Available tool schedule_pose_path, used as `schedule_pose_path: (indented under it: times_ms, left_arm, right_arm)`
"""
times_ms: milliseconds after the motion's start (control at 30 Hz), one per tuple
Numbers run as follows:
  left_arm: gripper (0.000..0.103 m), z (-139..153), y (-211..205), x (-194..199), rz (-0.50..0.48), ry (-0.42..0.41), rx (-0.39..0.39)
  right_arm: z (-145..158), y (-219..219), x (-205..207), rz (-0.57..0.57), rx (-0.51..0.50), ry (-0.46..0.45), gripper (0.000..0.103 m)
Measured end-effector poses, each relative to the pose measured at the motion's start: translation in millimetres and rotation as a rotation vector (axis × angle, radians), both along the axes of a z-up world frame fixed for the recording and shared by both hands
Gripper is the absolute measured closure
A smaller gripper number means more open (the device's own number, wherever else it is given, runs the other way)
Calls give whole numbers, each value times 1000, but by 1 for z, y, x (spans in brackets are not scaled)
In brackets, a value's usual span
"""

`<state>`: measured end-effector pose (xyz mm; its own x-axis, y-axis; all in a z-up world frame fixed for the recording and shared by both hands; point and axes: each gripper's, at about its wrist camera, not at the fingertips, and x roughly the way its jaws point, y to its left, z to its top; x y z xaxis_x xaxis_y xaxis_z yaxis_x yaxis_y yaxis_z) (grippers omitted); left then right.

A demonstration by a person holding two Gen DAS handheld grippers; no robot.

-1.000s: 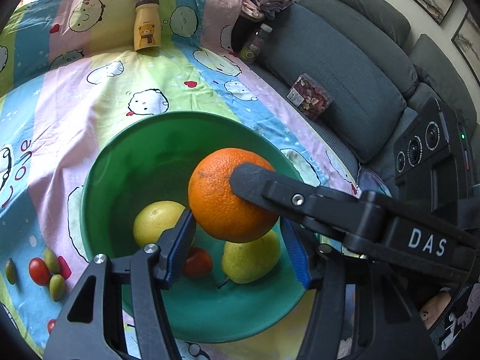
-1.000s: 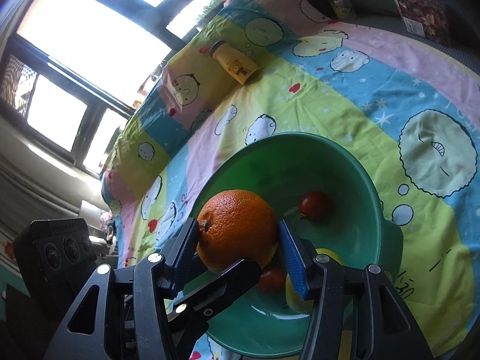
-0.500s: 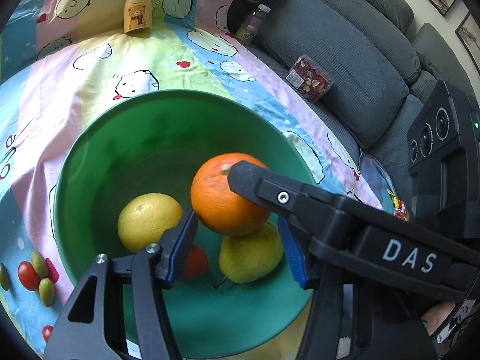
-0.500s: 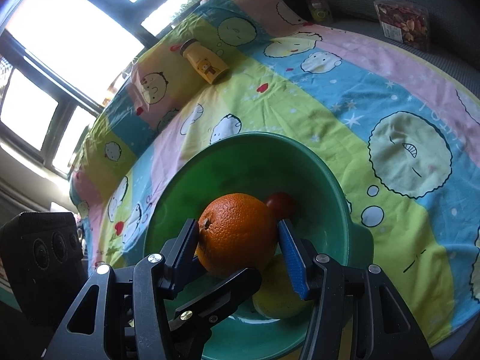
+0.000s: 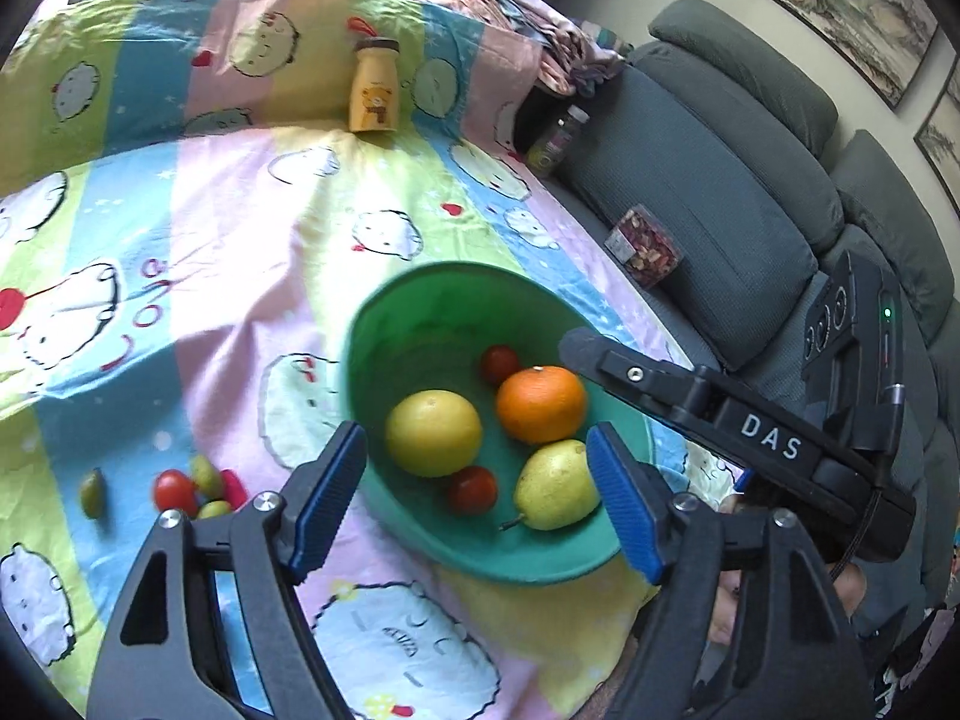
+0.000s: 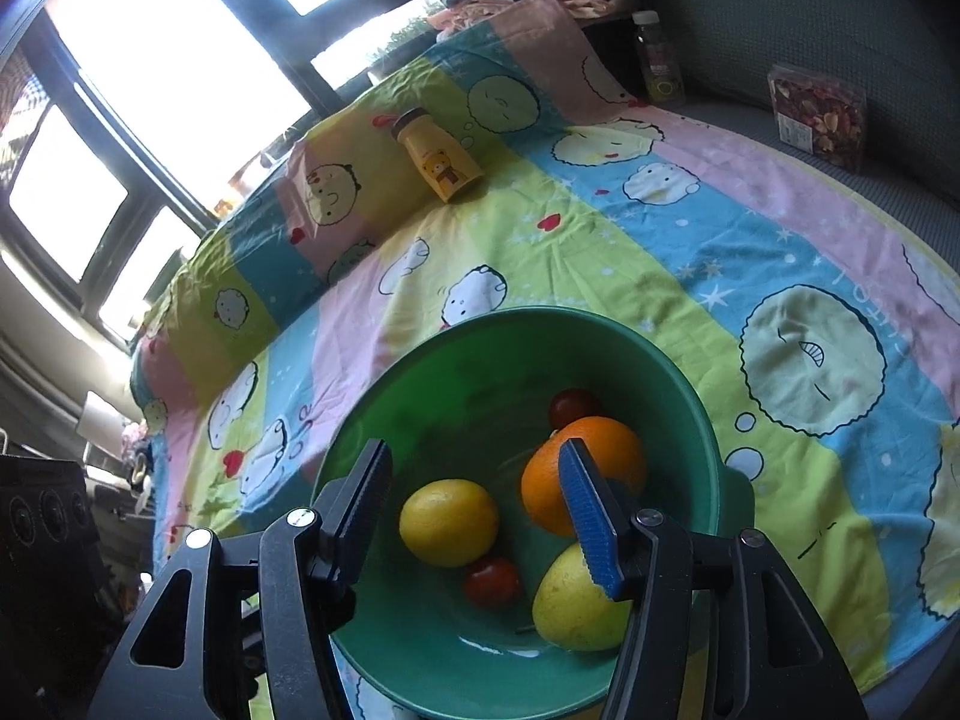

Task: Organize fruits
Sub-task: 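Lower the orange into the basin and open both grippers, then move both grippers back toward the red cherry tomatoes on the sheet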

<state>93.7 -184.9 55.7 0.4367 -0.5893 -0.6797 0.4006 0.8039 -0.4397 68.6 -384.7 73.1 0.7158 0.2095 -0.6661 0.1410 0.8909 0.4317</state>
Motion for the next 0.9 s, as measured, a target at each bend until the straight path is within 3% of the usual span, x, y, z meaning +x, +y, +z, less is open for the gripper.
schedule_pose_path:
  times_ms: [267,400,500,667,900]
  left_arm:
    - [14,3,108,-23,252,-2,2]
    - [13,-17,150,-32,366,17,79]
    - [13,-38,177,-39,433,63,86]
    - [13,-58,193,-54,413,109,65]
    - [17,-74,168,-67,334,110,143]
  right_arm:
    - [15,49,-2,117,-50,-46,36]
    - [16,82,0,188,-76,-50,32]
    - [11,110,7,260,-66,-30,31]
    - [-4,158,12,350,-157,22,31]
    - [-31,193,21,453,-160,111,31]
